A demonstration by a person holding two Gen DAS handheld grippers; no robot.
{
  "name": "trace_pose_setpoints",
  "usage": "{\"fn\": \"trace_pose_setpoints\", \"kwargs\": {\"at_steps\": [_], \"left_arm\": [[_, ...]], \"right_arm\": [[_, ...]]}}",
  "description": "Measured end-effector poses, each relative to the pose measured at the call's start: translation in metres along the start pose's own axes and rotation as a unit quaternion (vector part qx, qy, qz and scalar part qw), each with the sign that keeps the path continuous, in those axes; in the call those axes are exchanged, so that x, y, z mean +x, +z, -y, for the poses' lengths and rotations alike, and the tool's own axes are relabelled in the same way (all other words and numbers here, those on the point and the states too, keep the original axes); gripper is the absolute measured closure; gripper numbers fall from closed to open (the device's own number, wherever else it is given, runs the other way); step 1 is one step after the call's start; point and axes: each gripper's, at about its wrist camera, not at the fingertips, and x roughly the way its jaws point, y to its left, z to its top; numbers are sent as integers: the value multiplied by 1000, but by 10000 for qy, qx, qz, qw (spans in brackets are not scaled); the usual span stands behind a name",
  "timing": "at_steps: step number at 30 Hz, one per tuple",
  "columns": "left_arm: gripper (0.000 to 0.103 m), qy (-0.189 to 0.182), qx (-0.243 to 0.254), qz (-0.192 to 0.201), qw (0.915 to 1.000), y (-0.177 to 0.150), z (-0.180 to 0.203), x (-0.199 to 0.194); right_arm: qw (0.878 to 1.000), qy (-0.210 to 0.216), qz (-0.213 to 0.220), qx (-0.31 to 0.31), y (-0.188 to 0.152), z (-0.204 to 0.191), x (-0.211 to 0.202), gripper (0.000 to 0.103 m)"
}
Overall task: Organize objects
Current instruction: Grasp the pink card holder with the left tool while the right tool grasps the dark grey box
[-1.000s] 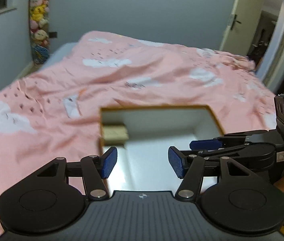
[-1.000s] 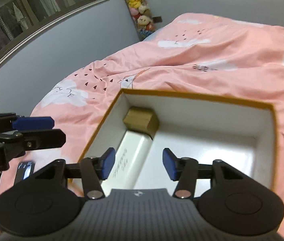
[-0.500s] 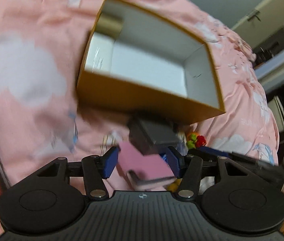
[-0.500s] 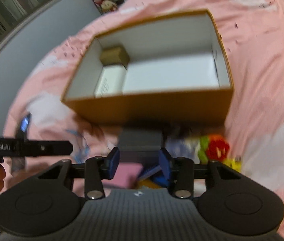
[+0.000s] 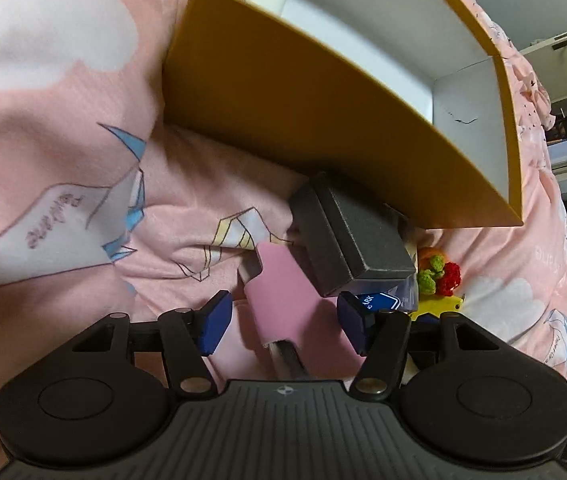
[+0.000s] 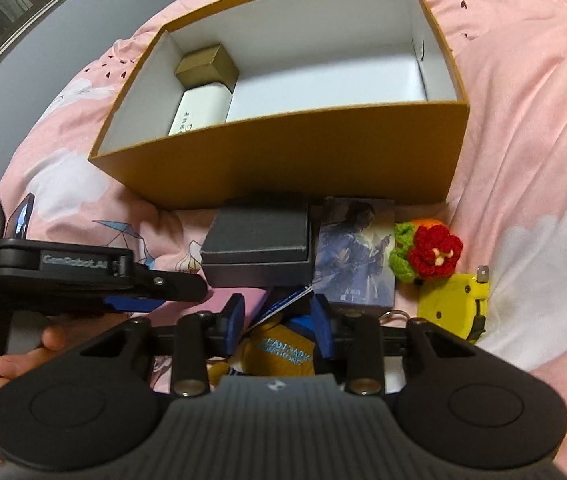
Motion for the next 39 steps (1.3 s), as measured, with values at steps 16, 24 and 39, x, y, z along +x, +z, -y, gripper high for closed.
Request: {"fn": "trace_pose_setpoints", "kwargs": {"at_steps": [16,24,39], "left_arm": [[49,-772,-898,-63,9929,2,4,-15],[63,-620,-995,-217,9929,-6,8,2],[83,135,121,574,9982,-5,10,-60]], "right_arm": [[9990,-382,-77,-227,1,4,7,76],[9987,-373,-159,-301,-1,4,11,79],[9994,181,-272,64,36,2,2,29]]}}
